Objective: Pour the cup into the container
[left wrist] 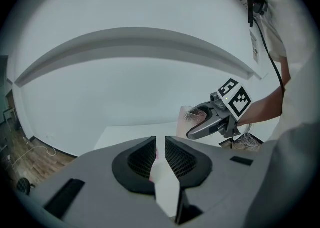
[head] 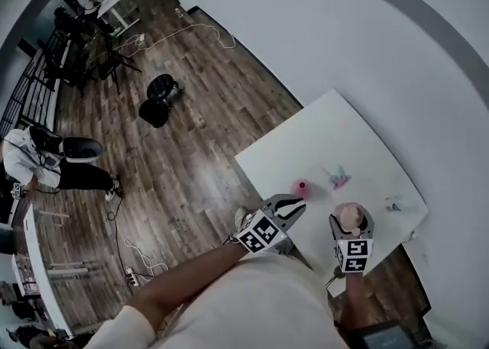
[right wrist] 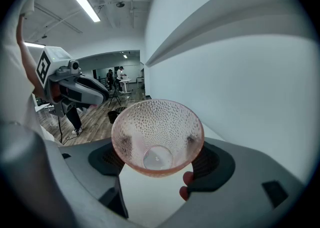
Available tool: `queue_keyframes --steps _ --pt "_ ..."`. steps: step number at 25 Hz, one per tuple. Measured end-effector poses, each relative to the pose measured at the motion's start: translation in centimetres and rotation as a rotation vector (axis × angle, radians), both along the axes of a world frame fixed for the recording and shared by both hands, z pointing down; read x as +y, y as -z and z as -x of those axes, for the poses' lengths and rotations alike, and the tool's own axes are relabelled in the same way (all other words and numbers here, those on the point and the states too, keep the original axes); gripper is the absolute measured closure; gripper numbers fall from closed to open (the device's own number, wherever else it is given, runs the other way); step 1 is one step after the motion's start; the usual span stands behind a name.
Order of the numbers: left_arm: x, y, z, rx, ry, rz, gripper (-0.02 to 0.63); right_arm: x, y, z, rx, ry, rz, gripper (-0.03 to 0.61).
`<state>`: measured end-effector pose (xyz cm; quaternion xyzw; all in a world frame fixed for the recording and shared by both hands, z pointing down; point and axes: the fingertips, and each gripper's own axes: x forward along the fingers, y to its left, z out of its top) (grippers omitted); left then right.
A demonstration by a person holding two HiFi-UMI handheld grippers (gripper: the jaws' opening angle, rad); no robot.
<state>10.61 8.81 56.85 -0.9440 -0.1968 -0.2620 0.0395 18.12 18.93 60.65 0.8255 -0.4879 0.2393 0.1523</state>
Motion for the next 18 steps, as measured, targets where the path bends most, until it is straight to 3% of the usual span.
queue_keyframes --steps 18 --pt "3.8 -2.1 -2.9 -0.077 -0.093 -0.011 0.572 6.6 -2.8 -0.8 -0.044 -0.147 0.046 0.210"
